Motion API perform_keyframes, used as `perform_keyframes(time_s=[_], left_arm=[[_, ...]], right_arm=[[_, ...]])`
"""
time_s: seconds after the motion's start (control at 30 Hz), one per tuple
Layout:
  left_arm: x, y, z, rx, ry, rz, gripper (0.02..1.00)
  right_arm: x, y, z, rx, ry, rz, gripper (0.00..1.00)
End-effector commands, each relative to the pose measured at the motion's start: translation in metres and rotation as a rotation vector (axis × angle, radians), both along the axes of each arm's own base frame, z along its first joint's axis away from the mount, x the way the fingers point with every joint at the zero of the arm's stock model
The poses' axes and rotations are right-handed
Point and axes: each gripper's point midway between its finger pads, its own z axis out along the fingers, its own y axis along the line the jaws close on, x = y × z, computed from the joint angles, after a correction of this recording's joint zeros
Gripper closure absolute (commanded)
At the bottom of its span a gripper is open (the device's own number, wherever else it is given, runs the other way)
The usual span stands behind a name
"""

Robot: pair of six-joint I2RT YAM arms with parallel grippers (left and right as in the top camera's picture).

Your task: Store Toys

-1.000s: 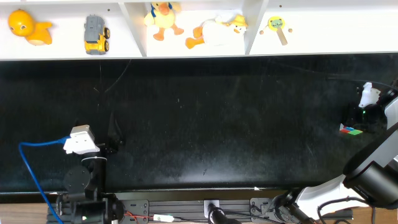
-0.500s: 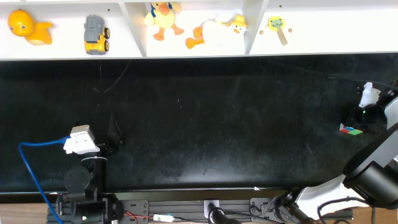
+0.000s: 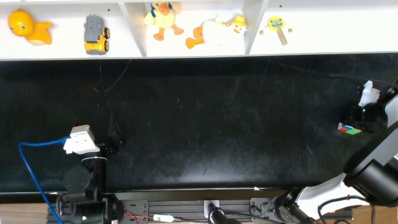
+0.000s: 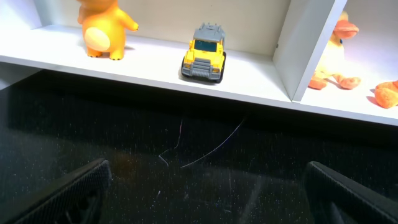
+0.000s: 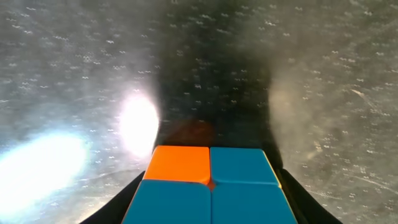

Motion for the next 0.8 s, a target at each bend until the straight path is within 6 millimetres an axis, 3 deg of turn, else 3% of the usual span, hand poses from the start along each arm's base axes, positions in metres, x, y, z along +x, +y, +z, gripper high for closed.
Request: perform_keyframes(time_s=[0.03, 0.43, 0.7, 0.8], left_arm=[[0.000, 0.000, 0.000, -0.003, -0.008, -0.001, 0.020], [0.000, 0.000, 0.000, -0.003, -0.008, -0.001, 0.020], [0.000, 0.000, 0.000, -0.003, -0.008, -0.001, 0.020], [0.000, 0.000, 0.000, -0.003, -0.008, -0.001, 0.020]], right_arm=[[0.027, 0.006, 0.020, 0.031, -0.073, 0.017, 0.958], [0.067, 0.046, 0.079, -0.017, -0.148, 0.149, 0.954], [0.071, 0.057, 0.150, -0.080, -0.350, 0.134, 0.954], [0.069, 0.058, 0.167, -0.111, -0.398, 0.140, 0.954]])
